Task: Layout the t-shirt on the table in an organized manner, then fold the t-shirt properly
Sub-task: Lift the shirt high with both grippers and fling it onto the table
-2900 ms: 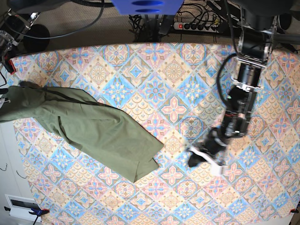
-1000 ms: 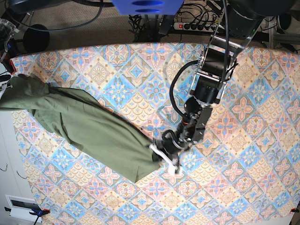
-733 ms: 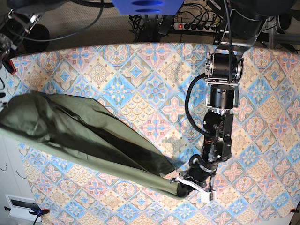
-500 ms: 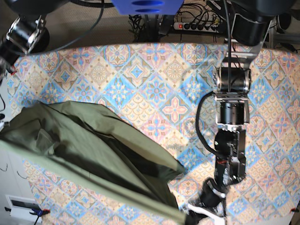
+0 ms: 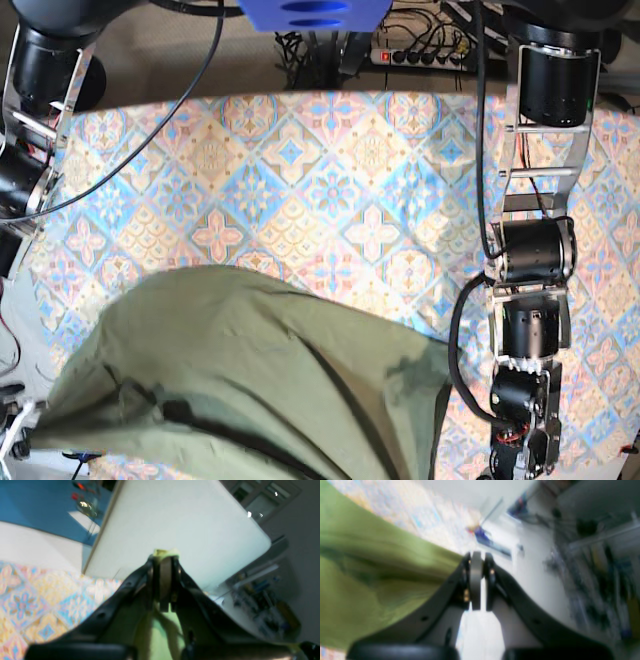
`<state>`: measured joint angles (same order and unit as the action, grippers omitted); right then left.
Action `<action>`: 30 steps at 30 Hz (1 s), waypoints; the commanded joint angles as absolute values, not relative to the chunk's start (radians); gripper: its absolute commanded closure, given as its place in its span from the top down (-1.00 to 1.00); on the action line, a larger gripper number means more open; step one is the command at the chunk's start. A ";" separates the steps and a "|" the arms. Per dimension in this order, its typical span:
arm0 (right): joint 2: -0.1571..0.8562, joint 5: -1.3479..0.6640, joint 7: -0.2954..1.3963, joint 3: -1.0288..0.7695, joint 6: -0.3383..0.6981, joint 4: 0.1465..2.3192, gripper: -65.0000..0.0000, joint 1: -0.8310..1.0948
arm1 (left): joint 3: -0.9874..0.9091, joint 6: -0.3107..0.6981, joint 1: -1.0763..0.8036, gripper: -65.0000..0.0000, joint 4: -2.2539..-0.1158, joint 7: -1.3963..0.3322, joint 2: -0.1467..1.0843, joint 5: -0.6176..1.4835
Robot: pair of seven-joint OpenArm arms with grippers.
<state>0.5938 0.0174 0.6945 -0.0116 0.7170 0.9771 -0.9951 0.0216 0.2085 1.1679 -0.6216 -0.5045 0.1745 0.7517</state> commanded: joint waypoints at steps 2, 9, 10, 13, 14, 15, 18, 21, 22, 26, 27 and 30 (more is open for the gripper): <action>0.613 0.019 0.619 0.035 0.698 0.912 -0.98 -1.129 | 0.018 0.214 1.279 -1.00 -0.572 -0.446 0.182 0.763; 0.518 0.018 0.387 0.183 0.698 0.651 -0.99 -1.306 | 0.018 0.216 1.309 -1.00 -0.438 -0.378 0.170 0.763; 0.504 0.018 0.358 0.191 0.698 0.630 -0.99 -1.306 | 0.018 0.216 1.309 -1.00 -0.437 -0.369 0.165 0.762; 0.450 0.018 0.285 0.189 0.698 0.595 -0.99 -1.306 | 0.018 0.216 1.309 -1.00 -0.435 -0.357 0.162 0.733; 0.441 0.018 0.278 0.188 0.698 0.595 -0.99 -1.306 | 0.018 0.216 1.309 -1.00 -0.438 -0.357 0.163 0.730; 0.438 0.015 0.275 0.188 0.698 0.596 -0.99 -1.306 | 0.018 0.216 1.309 -1.00 -0.438 -0.357 0.166 0.730; 0.440 0.012 0.277 0.182 0.698 0.630 -0.99 -1.306 | 0.016 0.216 1.309 -1.00 -0.441 -0.361 0.171 0.736; 0.443 0.013 0.343 0.101 0.698 0.723 -0.99 -1.306 | 0.016 0.217 1.309 -1.00 -0.441 -0.364 0.214 0.739; 0.456 0.013 0.383 0.067 0.698 0.765 -0.99 -1.306 | 0.015 0.223 1.309 -1.00 -0.447 -0.375 0.225 0.739; 0.498 0.013 0.582 -0.047 0.698 1.020 -0.99 -1.306 | 0.010 0.277 1.309 -1.00 -0.610 -0.532 0.306 0.799; 0.506 0.012 0.650 -0.073 0.698 1.112 -0.98 -1.288 | 0.010 0.278 1.309 -1.00 -0.685 -0.588 0.331 0.837; 0.515 0.013 0.823 -0.139 0.698 1.345 -0.98 -1.112 | 0.016 0.280 1.309 -1.00 -0.822 -0.696 0.417 0.935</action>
